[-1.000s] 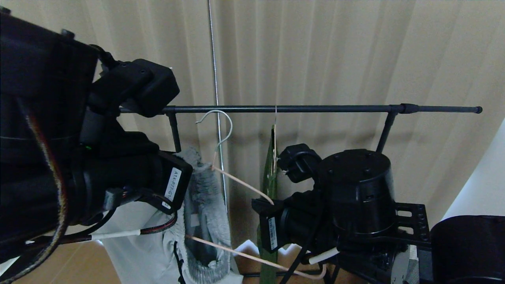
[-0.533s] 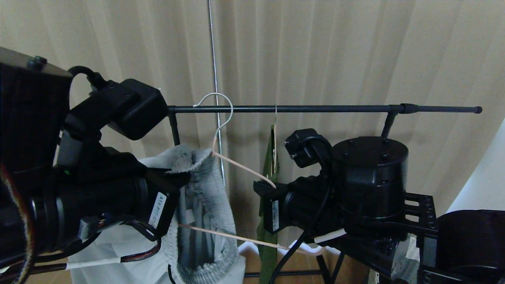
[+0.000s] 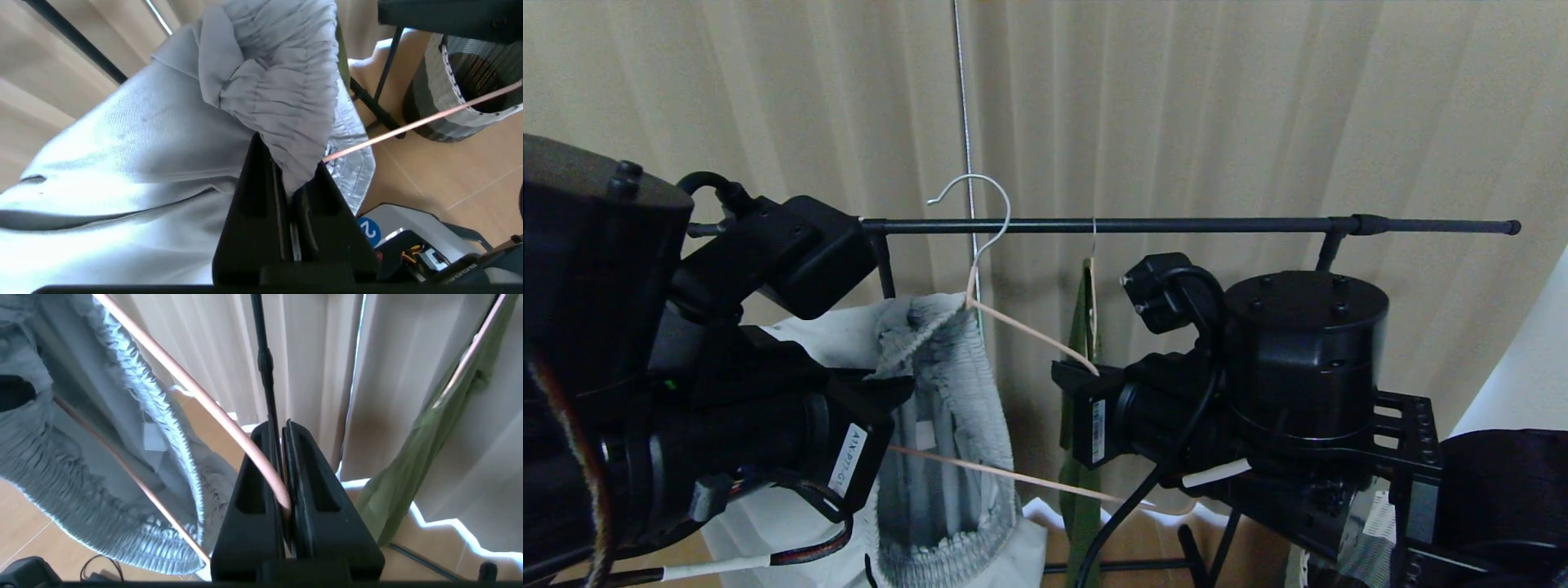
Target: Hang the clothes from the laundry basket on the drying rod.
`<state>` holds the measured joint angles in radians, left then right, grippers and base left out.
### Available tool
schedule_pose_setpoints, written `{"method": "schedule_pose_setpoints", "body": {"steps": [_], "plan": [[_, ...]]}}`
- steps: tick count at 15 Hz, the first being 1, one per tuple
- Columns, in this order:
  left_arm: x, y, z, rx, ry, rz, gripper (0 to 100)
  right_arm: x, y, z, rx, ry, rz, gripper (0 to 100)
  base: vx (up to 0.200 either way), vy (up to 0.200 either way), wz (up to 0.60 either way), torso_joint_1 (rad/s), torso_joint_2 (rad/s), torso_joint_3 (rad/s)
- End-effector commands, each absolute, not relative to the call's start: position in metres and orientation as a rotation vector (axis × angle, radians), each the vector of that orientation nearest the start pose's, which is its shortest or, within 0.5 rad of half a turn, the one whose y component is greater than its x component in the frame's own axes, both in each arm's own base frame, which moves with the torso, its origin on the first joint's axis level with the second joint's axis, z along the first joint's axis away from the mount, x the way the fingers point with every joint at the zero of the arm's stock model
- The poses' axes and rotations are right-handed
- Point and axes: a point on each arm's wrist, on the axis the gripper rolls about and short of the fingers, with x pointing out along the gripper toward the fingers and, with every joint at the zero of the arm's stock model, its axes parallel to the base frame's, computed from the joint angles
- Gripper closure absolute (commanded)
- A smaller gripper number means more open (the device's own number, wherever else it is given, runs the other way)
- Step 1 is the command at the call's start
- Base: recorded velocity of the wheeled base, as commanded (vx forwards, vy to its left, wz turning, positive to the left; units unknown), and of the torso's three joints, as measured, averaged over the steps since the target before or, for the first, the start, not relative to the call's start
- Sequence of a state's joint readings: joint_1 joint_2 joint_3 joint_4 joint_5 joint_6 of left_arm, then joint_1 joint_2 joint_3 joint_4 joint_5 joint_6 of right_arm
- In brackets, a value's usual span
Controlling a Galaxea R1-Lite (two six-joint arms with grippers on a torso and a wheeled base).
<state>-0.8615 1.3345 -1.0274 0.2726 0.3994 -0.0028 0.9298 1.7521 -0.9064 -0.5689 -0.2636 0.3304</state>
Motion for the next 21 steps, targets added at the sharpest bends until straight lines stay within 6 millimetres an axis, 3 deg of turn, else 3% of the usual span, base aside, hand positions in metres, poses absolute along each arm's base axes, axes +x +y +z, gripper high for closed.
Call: {"method": "schedule_pose_setpoints", "body": {"steps": [1, 4, 5, 10, 15, 18, 21], "plan": [[0.138, -0.148, 0.254, 0.344, 0.475, -0.448, 100, 0.198, 0.256, 0.188, 0.162, 0.335, 0.615, 100, 0.000, 0.000, 0.00, 0.000, 0.00, 0.000], [0.137, -0.147, 0.253, 0.346, 0.478, -0.448, 100, 0.198, 0.255, 0.189, 0.164, 0.332, 0.614, 100, 0.000, 0.000, 0.00, 0.000, 0.00, 0.000], [0.137, -0.146, 0.254, 0.345, 0.474, -0.448, 0, 0.198, 0.255, 0.190, 0.165, 0.331, 0.614, 100, 0.000, 0.000, 0.00, 0.000, 0.00, 0.000], [0.131, -0.140, 0.256, 0.335, 0.460, -0.449, 0, 0.204, 0.247, 0.194, 0.175, 0.317, 0.589, 100, 0.000, 0.000, 0.00, 0.000, 0.00, 0.000], [0.121, -0.127, 0.261, 0.297, 0.423, -0.475, 0, 0.220, 0.227, 0.198, 0.156, 0.287, 0.517, 100, 0.000, 0.000, 0.00, 0.000, 0.00, 0.000], [0.128, -0.126, 0.260, 0.257, 0.301, -0.455, 0, 0.223, 0.197, 0.197, 0.104, 0.274, 0.520, 100, 0.000, 0.000, 0.00, 0.000, 0.00, 0.000], [0.139, -0.120, 0.254, 0.353, 0.198, -0.443, 0, 0.223, 0.173, 0.187, 0.052, 0.215, 0.558, 100, 0.000, 0.000, 0.00, 0.000, 0.00, 0.000]]}}
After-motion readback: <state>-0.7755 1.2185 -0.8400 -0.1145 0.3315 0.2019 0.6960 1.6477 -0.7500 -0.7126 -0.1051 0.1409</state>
